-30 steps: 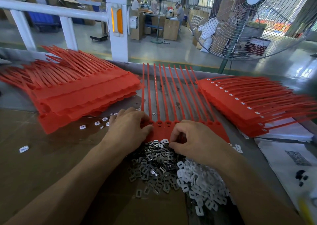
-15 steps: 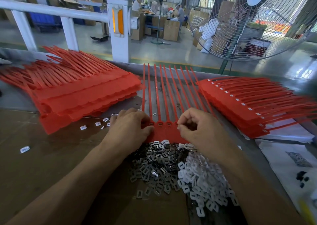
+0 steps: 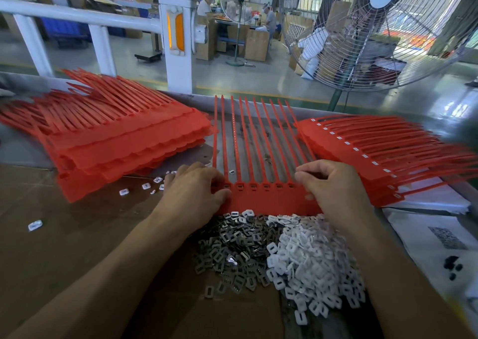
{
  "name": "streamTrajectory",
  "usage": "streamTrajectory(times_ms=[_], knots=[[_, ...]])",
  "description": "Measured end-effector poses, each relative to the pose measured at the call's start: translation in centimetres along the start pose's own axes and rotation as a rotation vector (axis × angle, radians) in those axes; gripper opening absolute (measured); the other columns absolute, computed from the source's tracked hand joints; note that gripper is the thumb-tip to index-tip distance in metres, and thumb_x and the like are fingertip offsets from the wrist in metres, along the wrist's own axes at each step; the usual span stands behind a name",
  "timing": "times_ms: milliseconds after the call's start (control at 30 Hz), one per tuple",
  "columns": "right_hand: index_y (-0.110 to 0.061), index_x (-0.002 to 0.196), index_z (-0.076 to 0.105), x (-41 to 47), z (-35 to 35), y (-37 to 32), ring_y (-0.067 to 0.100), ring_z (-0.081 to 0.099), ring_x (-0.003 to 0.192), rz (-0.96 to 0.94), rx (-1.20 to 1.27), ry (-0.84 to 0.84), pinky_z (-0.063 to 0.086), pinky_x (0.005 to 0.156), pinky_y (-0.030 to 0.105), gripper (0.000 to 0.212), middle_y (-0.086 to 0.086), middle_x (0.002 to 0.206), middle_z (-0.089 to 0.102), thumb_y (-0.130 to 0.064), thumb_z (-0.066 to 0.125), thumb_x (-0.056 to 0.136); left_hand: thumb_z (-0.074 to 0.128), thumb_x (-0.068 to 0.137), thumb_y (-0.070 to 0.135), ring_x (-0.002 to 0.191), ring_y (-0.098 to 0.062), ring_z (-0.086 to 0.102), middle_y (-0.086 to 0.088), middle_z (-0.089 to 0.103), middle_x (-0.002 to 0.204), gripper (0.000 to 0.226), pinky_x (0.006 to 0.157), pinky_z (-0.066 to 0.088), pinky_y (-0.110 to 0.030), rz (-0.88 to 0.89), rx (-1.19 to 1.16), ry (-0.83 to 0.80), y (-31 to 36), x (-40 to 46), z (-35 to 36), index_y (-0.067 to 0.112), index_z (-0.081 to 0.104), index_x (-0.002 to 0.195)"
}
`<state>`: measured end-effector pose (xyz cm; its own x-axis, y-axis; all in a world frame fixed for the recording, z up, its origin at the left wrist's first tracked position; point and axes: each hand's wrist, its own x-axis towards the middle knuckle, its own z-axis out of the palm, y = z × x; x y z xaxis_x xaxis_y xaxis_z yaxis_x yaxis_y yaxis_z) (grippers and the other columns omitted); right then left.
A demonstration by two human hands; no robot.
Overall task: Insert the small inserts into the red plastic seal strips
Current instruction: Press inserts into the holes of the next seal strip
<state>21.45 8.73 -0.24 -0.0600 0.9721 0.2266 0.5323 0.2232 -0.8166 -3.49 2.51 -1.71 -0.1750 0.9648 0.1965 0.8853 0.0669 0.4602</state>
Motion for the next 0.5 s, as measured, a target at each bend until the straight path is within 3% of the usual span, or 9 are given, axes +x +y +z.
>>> streamTrajectory(times_ms=[167, 333, 500], knots=[[-0.026, 0.085, 0.077, 0.6, -0.8, 0.7, 0.006, 0.065, 0.063, 0.036, 0.012, 0.117, 0.061, 0.075, 0.042, 0.007, -0.008, 0.074, 0.076, -0.027, 0.075, 0.092, 0.062, 0.093, 0.052, 0.124, -0.017, 0.044, 0.011, 0.057, 0.126, 0.033, 0.11, 0.026, -0.045, -0.001, 0.001, 0.0, 0.0, 0.0, 0.0, 0.038, 0.065, 0.123], [-0.023, 0.087, 0.075, 1.2, -1.3, 1.6, 0.007, 0.064, 0.068, 0.084, -0.139, 0.152, 0.043, 0.059, 0.026, 0.01, -0.004, 0.075, 0.074, -0.029, 0.072, 0.095, 0.063, 0.092, 0.052, 0.125, -0.017, 0.044, 0.011, 0.057, 0.127, 0.033, 0.109, 0.026, -0.043, -0.002, -0.002, 0.007, 0.0, -0.1, 0.0, 0.038, 0.066, 0.122], [-0.024, 0.083, 0.073, 1.3, -1.5, 2.2, 0.013, 0.062, 0.066, 0.113, -0.213, 0.093, 0.039, 0.058, 0.028, 0.015, -0.001, 0.076, 0.073, -0.024, 0.068, 0.097, 0.064, 0.092, 0.052, 0.125, -0.017, 0.044, 0.011, 0.057, 0.127, 0.033, 0.109, 0.026, -0.044, -0.003, -0.003, 0.004, 0.0, 0.0, 0.1, 0.038, 0.066, 0.122]])
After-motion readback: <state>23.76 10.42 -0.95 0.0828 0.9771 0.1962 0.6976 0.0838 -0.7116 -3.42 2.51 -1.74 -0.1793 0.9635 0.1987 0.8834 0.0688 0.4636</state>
